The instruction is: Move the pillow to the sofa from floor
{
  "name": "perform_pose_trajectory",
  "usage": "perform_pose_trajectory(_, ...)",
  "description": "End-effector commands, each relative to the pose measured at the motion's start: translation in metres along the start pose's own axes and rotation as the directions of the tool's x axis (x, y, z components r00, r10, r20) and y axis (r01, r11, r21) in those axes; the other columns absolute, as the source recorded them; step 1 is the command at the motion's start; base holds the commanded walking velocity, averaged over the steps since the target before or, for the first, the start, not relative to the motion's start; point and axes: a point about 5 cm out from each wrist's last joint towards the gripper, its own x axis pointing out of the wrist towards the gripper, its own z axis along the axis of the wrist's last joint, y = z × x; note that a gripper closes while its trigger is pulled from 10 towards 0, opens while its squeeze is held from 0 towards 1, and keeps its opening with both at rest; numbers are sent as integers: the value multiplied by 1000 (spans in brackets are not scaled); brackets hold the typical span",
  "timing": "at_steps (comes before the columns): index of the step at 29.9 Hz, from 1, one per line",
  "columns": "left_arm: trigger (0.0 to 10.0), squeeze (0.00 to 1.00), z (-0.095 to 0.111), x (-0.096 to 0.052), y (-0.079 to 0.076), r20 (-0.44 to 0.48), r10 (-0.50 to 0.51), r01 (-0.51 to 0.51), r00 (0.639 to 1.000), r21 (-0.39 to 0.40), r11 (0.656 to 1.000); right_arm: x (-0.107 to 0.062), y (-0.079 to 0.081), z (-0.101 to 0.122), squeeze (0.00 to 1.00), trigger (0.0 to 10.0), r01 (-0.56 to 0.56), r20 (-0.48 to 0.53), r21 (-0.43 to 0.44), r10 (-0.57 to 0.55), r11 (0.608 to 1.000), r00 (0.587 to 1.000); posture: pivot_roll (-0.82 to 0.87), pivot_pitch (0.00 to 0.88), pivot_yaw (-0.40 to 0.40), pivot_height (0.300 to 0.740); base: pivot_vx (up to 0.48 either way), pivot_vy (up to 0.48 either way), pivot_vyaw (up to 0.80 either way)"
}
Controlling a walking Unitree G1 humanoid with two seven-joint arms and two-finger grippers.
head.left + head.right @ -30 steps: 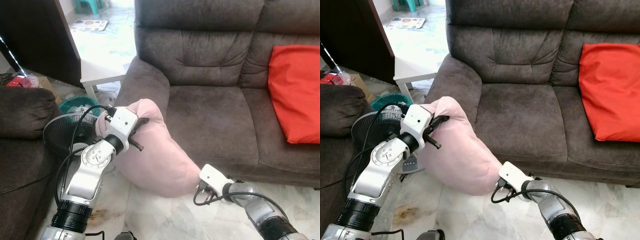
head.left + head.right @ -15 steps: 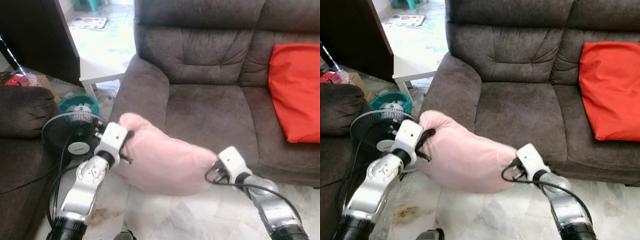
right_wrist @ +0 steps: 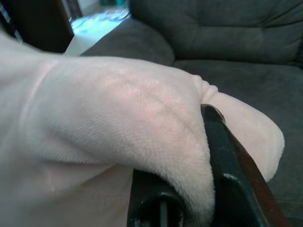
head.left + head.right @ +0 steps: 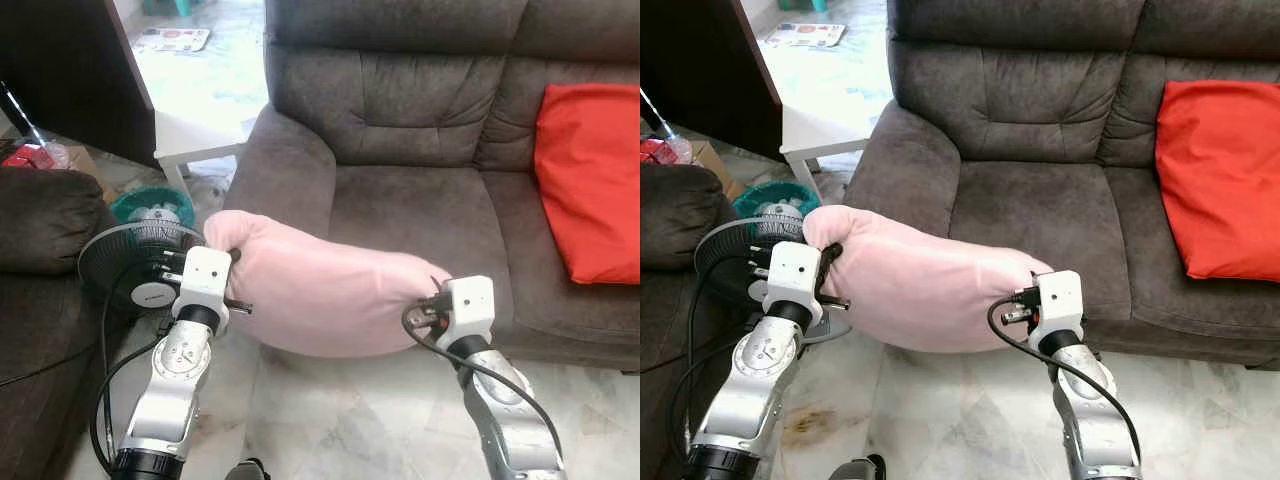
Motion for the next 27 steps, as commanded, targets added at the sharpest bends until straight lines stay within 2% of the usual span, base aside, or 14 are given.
perform_pose_trajectory(1,10000,0,10,-2,4,64,31,-32,997,19,999,2,-6,26,0,10000,45,133,27,-49,999,990,153,108,-23,740,0,0,0)
perform_pose_trajectory(8,10000,0,9,-3,2,75,24,-26,997,24,999,6,-2,31,0,10000,59,161,66,-69,996,985,147,55,-20,740,0,0,0)
perform_pose_trajectory(11,10000,0,10,-2,2,81,27,-28,996,19,999,8,1,30,0,10000,50,160,45,-57,998,985,155,26,-23,740,0,0,0)
perform_pose_trajectory(18,10000,0,10,-1,8,83,43,-45,996,16,999,9,-2,33,0,10000,60,165,33,-64,998,984,143,39,-24,740,0,0,0)
perform_pose_trajectory(27,10000,0,15,1,7,107,40,-42,993,15,999,11,1,33,0,10000,52,161,28,-56,998,985,150,36,-23,740,0,0,0)
